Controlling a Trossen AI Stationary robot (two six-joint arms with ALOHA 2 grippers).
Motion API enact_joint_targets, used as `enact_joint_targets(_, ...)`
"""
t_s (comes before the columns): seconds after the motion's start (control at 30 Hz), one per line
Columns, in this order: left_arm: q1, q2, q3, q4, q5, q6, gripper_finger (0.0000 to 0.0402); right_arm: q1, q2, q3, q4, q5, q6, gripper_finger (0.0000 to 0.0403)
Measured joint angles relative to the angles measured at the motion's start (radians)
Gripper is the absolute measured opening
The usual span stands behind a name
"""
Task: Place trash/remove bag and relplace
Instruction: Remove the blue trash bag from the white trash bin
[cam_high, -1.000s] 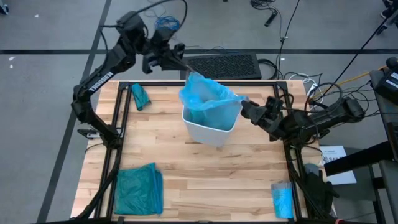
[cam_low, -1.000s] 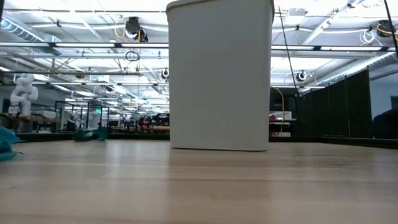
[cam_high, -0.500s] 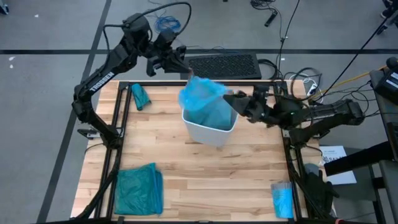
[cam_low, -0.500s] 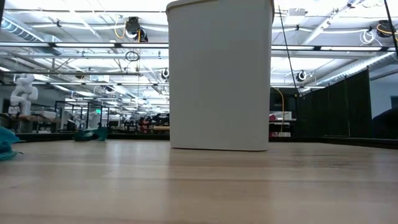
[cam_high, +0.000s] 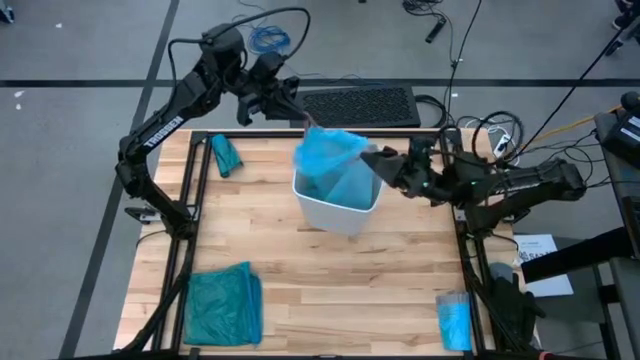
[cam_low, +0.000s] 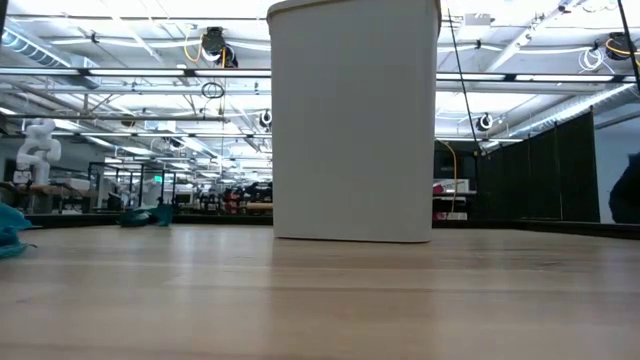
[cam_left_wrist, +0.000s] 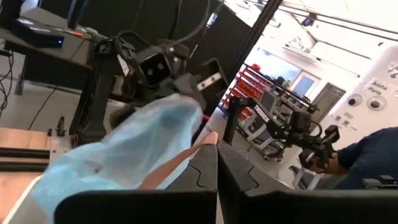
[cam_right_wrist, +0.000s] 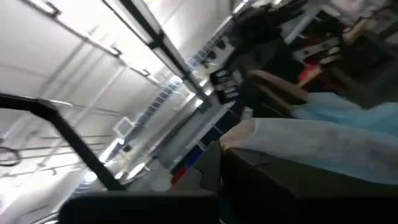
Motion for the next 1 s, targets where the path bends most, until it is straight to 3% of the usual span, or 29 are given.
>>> enact_joint_targets(0.23, 0.0, 0.0, 0.0, -0.003, 0.0, 0.009, 0.0, 0.002, 0.0, -0.002, -0.015, 0.001, 0.016, 0.0)
enact_joint_targets(0.53, 0.001, 0.0, 0.0, -0.104, -0.013, 0.082, 0.0, 0.032, 0.0, -0.002, -0.263, 0.123, 0.159, 0.0)
enact_joint_targets(0.7, 0.001, 0.0, 0.0, -0.164, -0.032, 0.132, 0.0, 0.095, -0.016, -0.002, -0.214, 0.127, 0.118, 0.0)
enact_joint_targets(1.0, 0.0, 0.0, 0.0, -0.168, -0.048, 0.161, 0.0, 0.204, -0.071, -0.002, -0.255, 0.314, 0.073, 0.0)
